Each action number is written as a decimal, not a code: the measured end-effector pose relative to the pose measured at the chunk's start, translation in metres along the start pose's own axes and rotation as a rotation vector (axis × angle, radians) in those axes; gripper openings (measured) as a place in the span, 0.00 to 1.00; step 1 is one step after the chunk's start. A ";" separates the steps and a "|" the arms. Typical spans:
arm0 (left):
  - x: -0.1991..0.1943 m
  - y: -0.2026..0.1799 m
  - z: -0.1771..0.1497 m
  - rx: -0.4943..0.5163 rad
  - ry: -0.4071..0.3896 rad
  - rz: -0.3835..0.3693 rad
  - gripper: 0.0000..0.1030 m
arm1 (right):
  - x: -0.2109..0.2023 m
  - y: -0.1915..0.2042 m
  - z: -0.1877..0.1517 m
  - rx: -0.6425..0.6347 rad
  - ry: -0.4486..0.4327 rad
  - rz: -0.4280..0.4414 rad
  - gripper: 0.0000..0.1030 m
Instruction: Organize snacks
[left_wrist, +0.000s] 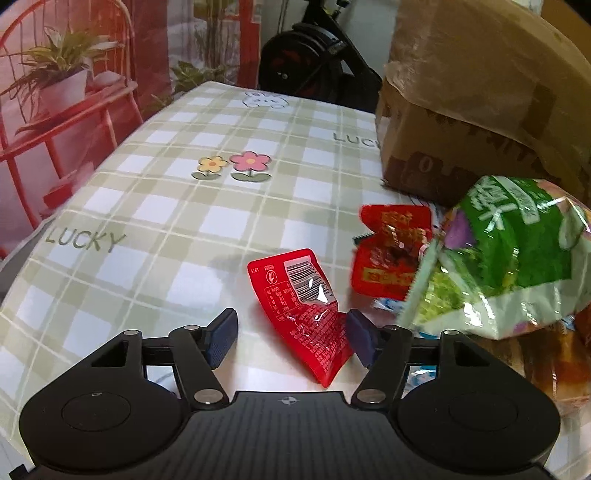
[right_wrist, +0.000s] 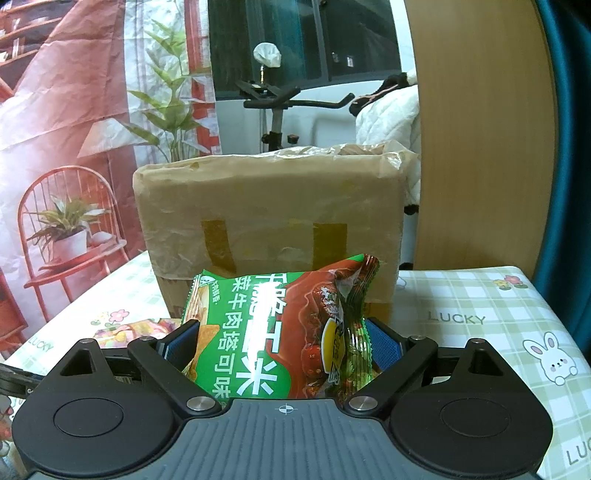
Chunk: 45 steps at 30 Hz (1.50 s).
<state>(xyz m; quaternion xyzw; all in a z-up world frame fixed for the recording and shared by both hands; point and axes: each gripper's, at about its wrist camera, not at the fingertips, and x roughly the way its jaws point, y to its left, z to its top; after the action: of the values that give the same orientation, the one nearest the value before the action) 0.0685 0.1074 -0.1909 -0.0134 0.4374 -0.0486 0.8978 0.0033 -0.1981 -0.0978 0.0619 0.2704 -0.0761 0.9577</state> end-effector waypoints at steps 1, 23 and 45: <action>0.001 0.003 0.000 -0.004 -0.006 -0.001 0.66 | -0.001 -0.001 0.000 0.002 -0.001 0.000 0.88; 0.017 0.033 0.020 -0.190 -0.047 -0.066 0.57 | 0.000 -0.001 -0.001 0.010 -0.001 0.009 0.88; 0.023 0.002 0.014 0.083 -0.062 0.070 0.63 | 0.002 -0.002 -0.002 0.006 0.000 0.016 0.88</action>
<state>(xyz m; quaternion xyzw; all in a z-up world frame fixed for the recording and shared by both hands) 0.0935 0.1073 -0.2003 0.0377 0.4071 -0.0347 0.9120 0.0034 -0.2004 -0.1001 0.0670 0.2698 -0.0690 0.9581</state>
